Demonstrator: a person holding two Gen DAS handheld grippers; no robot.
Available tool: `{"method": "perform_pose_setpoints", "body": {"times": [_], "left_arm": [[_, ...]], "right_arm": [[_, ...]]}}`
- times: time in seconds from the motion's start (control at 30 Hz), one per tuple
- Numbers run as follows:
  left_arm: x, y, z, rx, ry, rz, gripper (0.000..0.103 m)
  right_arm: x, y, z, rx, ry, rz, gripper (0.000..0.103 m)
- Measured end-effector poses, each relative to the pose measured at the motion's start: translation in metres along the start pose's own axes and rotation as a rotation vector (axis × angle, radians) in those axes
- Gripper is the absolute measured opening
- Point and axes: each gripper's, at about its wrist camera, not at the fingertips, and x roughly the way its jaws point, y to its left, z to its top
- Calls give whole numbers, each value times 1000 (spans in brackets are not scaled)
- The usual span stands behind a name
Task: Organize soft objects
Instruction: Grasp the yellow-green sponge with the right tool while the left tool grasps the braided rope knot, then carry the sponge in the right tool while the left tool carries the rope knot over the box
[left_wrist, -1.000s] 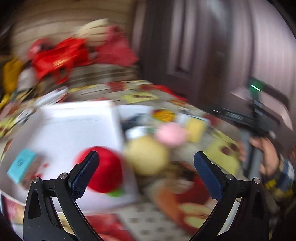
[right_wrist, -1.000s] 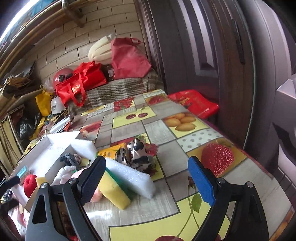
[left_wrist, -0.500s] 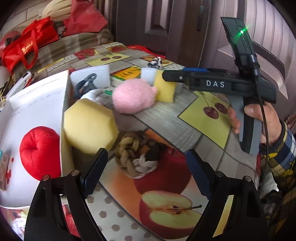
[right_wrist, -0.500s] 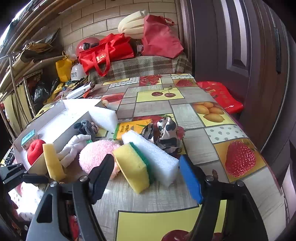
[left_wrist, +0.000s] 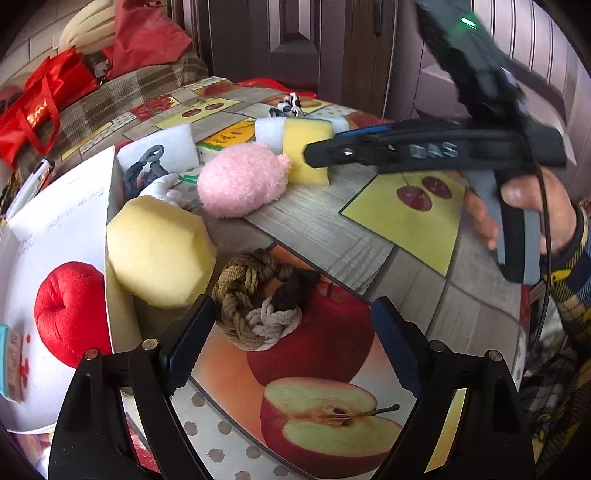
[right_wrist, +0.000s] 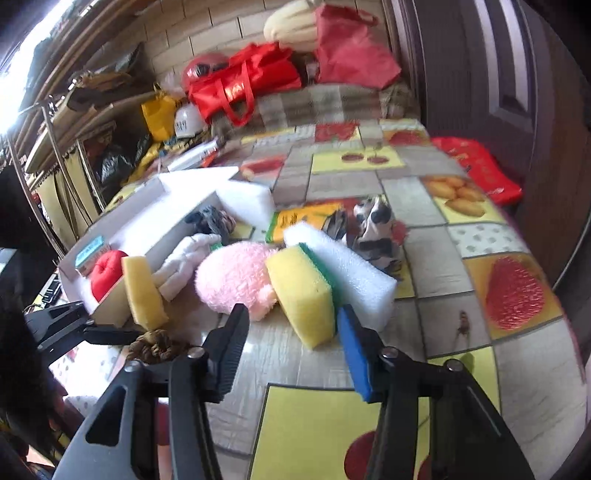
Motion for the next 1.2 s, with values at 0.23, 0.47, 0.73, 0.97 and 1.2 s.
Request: {"method": "perform_pose_setpoints", "body": {"times": [0.23,0.47,0.73,0.97,1.2], "left_arm": [[-13,8,-1,-43,-56,-48,83],[-10,1,0,-45,-7,35,83],[13,-1,9,-24,48,115,65],[-2,-7,7,9,-42,127,33],[-16,-2,8,-17,-109,105,34]], "right_arm": [[30,-9,12,36,45,13,28],[3,-19,2,84,-27,-6,28],[-1,-26,2,118,-21,-16,28],[-9,-31,1,146,-66,-19,28],[-17,-32,1,148,-114,-44,28]]}}
